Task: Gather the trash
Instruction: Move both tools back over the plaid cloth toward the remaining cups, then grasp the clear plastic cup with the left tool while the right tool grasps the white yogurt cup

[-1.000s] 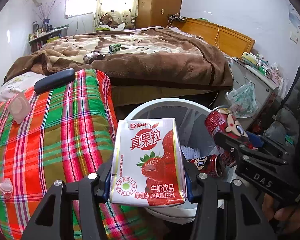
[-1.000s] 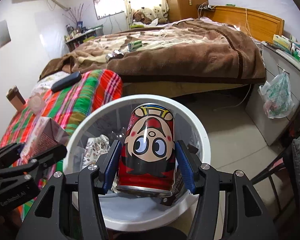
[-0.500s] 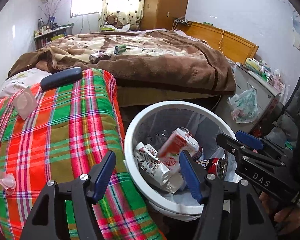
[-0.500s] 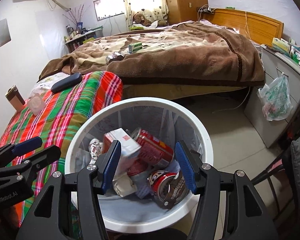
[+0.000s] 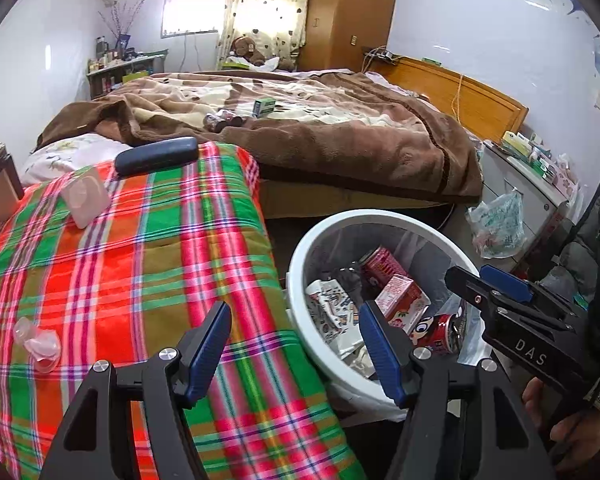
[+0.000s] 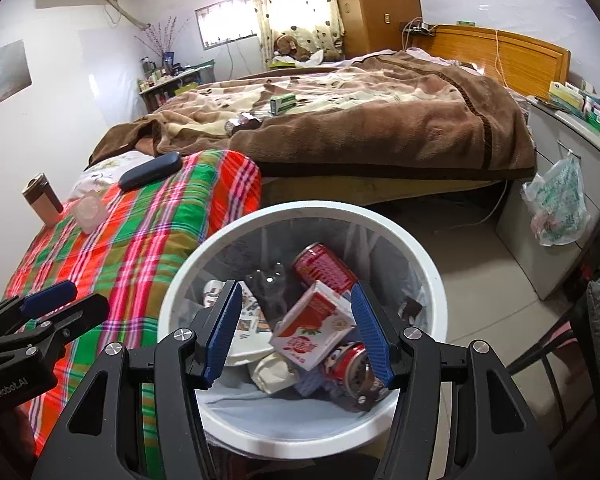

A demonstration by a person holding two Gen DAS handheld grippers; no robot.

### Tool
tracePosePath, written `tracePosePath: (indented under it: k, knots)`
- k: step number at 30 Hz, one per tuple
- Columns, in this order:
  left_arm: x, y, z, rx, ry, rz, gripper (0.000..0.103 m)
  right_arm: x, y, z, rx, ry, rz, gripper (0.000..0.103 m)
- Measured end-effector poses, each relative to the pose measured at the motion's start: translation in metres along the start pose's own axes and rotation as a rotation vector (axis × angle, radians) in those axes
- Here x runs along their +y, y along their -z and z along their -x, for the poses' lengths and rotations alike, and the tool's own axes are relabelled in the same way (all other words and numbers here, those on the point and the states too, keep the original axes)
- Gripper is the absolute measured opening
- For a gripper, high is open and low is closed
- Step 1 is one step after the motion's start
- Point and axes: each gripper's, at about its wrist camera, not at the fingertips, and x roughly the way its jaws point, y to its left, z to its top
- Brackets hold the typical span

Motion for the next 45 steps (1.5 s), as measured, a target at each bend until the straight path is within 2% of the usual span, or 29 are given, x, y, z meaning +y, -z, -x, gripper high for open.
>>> tracePosePath:
  k: [11,14,17,20,29,34,38,41,43,45]
  knots:
    - [0.050,0.015,0.028,-0.039,-0.099,0.069,0.066,0.037,0.001,0.002,-0.037,-0.078,0.050,0.058]
    - [0.070,0.020,0.035,-0.052,-0.163,0.091,0.066,0.053,0.002,0.001,-0.046,-0.112,0.079,0.058]
    - [0.095,0.027,0.043,-0.057,-0.182,0.142,0.066,0.071,0.002,-0.001,-0.053,-0.159,0.104,0.058]
    - [0.118,0.034,0.049,-0.062,-0.236,0.172,0.066,0.086,0.001,-0.005,-0.060,-0.187,0.127,0.058]
    - [0.187,0.057,0.055,-0.035,-0.333,0.304,0.066,0.135,-0.001,-0.022,-0.027,-0.274,0.213,0.058]
    - [0.207,0.060,0.041,0.010,-0.309,0.342,0.066,0.153,-0.006,-0.034,-0.003,-0.303,0.244,0.058]
    - [0.214,0.059,0.027,0.029,-0.257,0.372,0.066,0.162,-0.014,-0.045,0.009,-0.328,0.247,0.058]
    - [0.217,0.052,0.014,0.058,-0.297,0.341,0.066,0.170,-0.019,-0.054,0.022,-0.344,0.245,0.058]
    - [0.220,0.048,0.012,0.047,-0.288,0.347,0.066,0.176,-0.022,-0.060,0.024,-0.348,0.248,0.058]
    - [0.223,0.041,0.008,0.053,-0.314,0.323,0.066,0.181,-0.025,-0.067,0.032,-0.346,0.253,0.058]
